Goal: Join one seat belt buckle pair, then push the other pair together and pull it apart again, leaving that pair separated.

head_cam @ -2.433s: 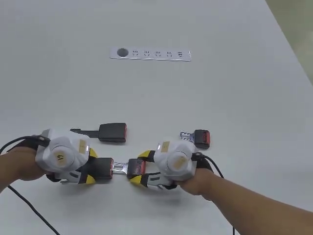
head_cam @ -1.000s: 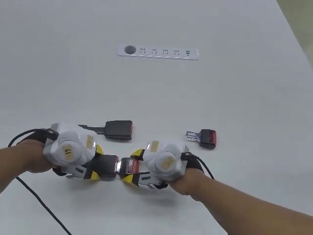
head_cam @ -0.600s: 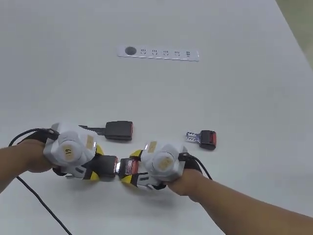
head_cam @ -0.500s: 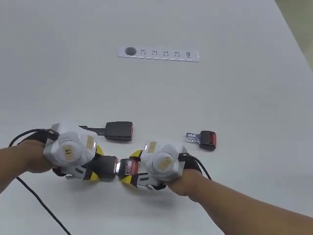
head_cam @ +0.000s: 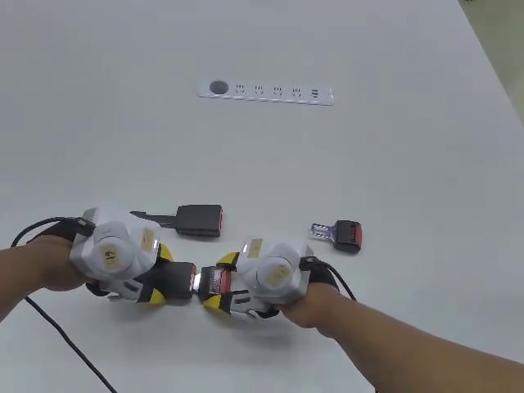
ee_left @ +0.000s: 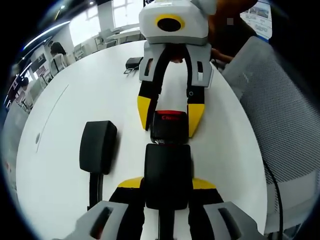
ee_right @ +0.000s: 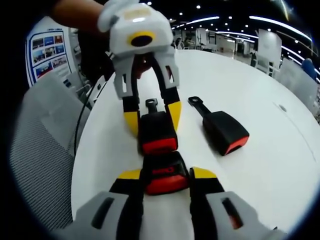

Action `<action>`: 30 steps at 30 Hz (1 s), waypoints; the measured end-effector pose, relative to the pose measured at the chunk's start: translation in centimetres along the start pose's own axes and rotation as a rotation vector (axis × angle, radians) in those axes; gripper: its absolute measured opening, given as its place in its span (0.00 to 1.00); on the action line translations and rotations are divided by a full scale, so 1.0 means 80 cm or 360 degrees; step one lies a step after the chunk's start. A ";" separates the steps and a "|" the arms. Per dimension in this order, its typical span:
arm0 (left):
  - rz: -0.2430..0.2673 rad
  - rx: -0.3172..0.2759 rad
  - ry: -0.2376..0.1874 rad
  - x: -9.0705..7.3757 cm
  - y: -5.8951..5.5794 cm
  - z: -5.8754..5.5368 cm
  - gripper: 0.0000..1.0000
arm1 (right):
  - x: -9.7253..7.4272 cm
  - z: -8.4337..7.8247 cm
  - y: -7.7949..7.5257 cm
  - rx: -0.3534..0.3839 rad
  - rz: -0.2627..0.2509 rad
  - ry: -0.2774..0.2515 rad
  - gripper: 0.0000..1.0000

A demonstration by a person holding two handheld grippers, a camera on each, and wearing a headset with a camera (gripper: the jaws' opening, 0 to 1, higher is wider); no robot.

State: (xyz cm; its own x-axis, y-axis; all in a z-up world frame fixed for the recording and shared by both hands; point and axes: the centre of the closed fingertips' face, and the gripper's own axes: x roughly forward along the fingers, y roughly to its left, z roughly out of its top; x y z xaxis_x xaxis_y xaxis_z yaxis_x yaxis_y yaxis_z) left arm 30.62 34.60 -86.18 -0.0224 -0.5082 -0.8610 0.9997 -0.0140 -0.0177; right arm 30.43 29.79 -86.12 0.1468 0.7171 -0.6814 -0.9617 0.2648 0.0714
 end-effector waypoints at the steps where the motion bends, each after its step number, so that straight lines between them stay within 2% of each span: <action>1: 0.0000 -0.0001 -0.0005 0.000 0.000 0.000 0.34 | 0.000 0.000 0.000 0.0004 0.0000 -0.0007 0.35; 7: 0.0007 -0.0026 -0.0075 -0.003 -0.002 0.003 0.34 | -0.001 0.000 0.001 -0.0009 0.0013 -0.0027 0.35; 13: 0.0006 -0.0029 -0.0126 -0.005 -0.002 0.006 0.34 | -0.002 0.000 0.000 -0.0030 0.0016 -0.0081 0.34; 20: 0.0027 -0.0042 -0.0179 -0.006 -0.001 0.006 0.34 | -0.003 0.000 0.000 -0.0038 0.0020 -0.0106 0.34; 30: 0.0028 -0.0047 -0.0223 -0.007 -0.001 0.007 0.34 | -0.004 0.000 -0.002 -0.0006 -0.0011 -0.0166 0.34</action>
State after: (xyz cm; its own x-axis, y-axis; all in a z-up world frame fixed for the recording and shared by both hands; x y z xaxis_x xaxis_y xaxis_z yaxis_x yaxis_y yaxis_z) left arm 30.56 34.40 -85.41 -0.0028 -0.6235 -0.7818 0.9996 0.0205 -0.0199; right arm 30.53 29.52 -85.94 0.1765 0.7787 -0.6021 -0.9614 0.2677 0.0643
